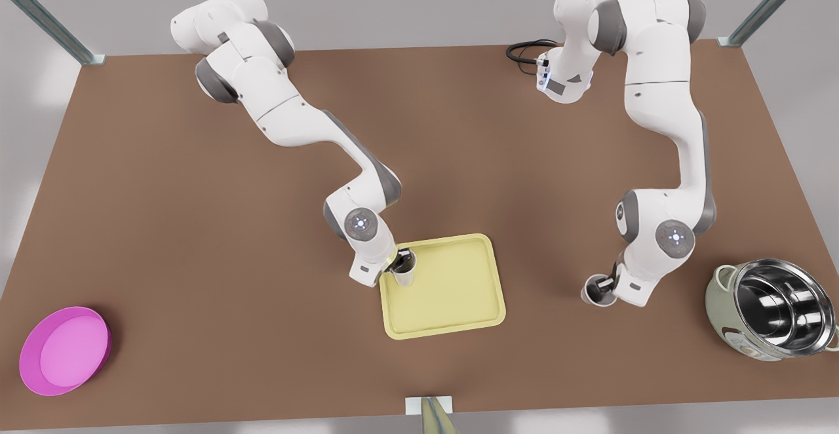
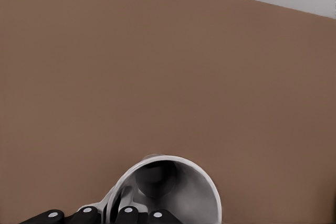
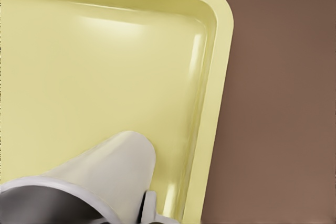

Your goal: Use the left arm to pick up the white IKEA cup from the tray and place it on the middle-left position; use the right arm to pick up the white IKEA cup from the tray and place it on the middle-right position

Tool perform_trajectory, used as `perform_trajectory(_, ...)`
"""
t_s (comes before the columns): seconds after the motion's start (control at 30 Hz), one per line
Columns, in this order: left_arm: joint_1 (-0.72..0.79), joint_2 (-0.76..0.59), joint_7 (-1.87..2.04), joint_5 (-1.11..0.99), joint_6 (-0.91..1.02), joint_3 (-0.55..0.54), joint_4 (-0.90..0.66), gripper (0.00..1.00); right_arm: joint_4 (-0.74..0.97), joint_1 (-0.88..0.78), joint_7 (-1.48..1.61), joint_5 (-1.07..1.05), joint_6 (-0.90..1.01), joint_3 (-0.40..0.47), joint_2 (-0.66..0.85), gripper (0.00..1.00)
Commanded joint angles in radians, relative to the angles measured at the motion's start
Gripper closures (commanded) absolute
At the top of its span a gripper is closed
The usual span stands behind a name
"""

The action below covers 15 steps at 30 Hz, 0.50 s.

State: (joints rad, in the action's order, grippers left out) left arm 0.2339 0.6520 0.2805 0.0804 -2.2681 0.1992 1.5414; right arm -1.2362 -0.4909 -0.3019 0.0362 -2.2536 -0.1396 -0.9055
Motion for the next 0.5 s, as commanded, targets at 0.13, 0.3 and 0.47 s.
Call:
perform_trajectory(0.13, -0.007, 0.014, -0.322, 0.048, -0.056, -0.004, 0.002, 0.82, 0.011, 0.041, -0.026, 0.011, 0.221, -0.003, 0.097, 1.00)
perform_trajectory(0.3, -0.007, 0.028, -0.377, 0.107, -0.119, -0.006, 0.034, 0.82, 0.038, 0.204, 0.279, 0.011, 0.462, -0.001, 0.203, 1.00)
perform_trajectory(0.47, -0.004, 0.028, -0.382, 0.097, -0.119, -0.004, 0.034, 0.00, 0.035, 0.423, 0.687, 0.013, 0.474, -0.006, 0.166, 1.00)
